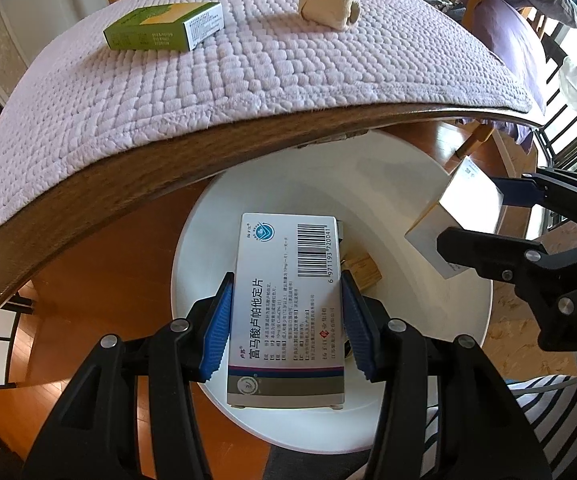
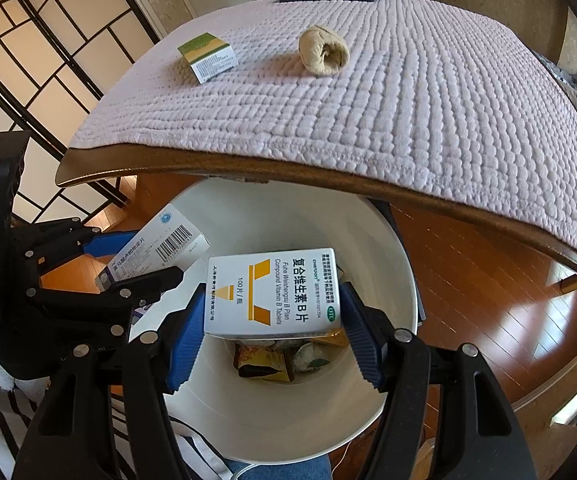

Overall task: Collect trash
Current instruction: 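Lower the white tablet box with the left gripper while the right lowers the vitamin B box into the bin, then open the left gripper over the bin while the right opens, dropping both boxes, then move both grippers back over the bed toward the remaining items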

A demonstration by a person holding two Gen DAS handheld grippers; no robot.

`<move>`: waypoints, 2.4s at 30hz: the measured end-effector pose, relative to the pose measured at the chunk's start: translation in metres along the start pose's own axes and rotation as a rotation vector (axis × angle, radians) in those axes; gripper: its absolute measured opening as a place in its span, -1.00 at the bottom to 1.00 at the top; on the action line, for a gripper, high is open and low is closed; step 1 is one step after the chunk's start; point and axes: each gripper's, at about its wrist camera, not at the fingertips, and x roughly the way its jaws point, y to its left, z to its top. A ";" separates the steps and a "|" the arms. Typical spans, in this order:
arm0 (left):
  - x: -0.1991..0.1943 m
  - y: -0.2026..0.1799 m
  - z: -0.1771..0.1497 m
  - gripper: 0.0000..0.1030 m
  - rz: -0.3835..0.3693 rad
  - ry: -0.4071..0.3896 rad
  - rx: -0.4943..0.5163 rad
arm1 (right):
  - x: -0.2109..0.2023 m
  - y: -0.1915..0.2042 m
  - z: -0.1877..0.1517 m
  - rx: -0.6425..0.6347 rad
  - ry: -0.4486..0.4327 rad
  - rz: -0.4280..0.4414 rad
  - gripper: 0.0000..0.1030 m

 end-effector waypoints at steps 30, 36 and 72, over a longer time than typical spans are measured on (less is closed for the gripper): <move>0.052 0.002 -0.020 0.02 0.022 0.049 0.019 | 0.043 -0.004 -0.006 0.021 0.045 -0.008 0.23; 0.061 0.001 -0.020 0.02 0.023 0.055 0.022 | 0.050 -0.009 -0.009 0.027 0.047 -0.007 0.24; 0.047 0.022 -0.018 0.18 0.020 0.046 0.005 | 0.027 -0.015 -0.001 0.015 0.013 -0.030 0.27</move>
